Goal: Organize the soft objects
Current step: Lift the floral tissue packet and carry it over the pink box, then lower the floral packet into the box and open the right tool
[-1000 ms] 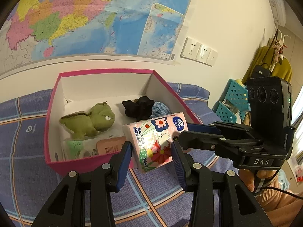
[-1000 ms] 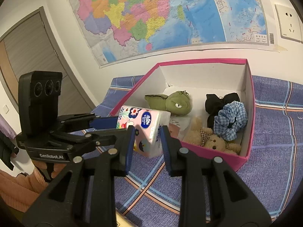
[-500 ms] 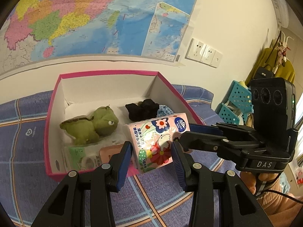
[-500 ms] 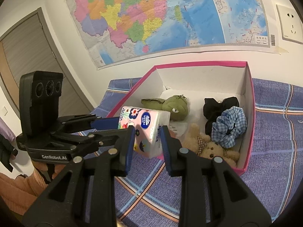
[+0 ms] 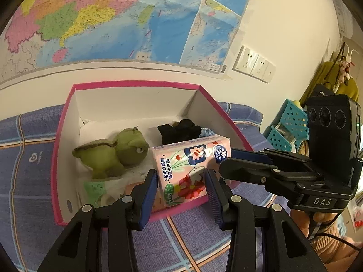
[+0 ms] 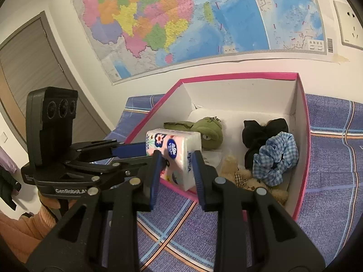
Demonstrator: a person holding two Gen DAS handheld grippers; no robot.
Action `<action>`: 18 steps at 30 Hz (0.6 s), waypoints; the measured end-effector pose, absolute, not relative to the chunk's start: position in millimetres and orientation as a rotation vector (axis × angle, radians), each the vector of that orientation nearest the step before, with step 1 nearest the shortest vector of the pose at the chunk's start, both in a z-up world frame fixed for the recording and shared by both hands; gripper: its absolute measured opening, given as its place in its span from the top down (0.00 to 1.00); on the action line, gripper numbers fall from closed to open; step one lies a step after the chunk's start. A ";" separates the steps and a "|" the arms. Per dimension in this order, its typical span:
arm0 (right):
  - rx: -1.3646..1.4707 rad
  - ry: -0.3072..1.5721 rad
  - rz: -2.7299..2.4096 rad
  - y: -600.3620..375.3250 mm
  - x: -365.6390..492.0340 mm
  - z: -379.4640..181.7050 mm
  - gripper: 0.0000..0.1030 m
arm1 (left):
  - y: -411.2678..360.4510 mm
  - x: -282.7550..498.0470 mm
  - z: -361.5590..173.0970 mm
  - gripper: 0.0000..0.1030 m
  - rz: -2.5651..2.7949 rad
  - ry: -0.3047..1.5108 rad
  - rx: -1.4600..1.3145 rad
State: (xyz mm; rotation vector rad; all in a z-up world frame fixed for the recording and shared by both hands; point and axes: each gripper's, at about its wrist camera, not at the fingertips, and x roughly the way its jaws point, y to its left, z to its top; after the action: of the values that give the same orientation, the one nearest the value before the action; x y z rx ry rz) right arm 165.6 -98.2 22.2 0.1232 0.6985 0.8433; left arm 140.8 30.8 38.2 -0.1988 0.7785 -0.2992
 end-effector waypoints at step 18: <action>0.159 0.757 0.805 -96.7 190.1 7.8 0.70 | 34.0 166.0 21.8 0.59 -0.281 0.831 -0.206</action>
State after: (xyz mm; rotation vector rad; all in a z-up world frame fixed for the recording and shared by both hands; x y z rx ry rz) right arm 190.1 -96.7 7.8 0.1587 0.7567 0.8048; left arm 166.0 34.0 21.8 -0.2058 0.8313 -0.2815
